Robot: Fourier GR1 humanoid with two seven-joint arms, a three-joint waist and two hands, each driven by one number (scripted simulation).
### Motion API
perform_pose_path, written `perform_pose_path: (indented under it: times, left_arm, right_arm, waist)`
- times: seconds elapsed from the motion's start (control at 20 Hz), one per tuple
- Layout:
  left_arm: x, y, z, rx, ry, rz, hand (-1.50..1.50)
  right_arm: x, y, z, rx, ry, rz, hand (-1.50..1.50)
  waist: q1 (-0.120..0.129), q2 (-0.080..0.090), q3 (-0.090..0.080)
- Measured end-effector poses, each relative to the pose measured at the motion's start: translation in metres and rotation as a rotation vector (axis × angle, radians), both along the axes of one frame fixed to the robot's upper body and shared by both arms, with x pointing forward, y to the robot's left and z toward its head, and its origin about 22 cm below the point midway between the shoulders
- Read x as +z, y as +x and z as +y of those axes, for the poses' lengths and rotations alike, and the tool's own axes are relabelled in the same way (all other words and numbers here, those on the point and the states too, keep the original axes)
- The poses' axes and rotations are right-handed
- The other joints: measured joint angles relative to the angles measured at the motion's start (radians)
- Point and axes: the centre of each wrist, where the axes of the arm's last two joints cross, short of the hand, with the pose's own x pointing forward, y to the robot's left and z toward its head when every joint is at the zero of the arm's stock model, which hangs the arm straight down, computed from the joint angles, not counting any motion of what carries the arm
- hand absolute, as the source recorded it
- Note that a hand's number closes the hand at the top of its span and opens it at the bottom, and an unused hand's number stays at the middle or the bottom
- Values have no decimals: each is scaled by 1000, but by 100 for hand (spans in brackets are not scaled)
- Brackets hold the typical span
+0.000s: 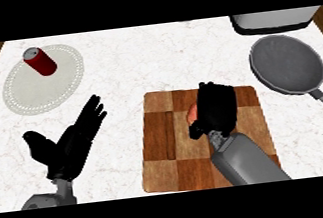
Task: Pick the squash from the cutting board and place it in the pan
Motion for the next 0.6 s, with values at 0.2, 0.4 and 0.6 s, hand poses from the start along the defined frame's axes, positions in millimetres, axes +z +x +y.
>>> perform_pose_path:
  times: [0.2,0.4,0.6]
  left_arm:
    - [1,2,0,-12,0,4,0]
    - [-1,-1,-5,-14,3,8,0]
    - [-3,-3,-9,-15,0,1,0]
  right_arm:
    - [23,0,8,-76,121,-210,150]
    - [46,-2,8,-95,278,-377,150]
    - [48,1,-3,-122,421,-483,150]
  waist:
    - [10,-1,-1]
    - [14,-2,-2]
    - [14,-1,-2]
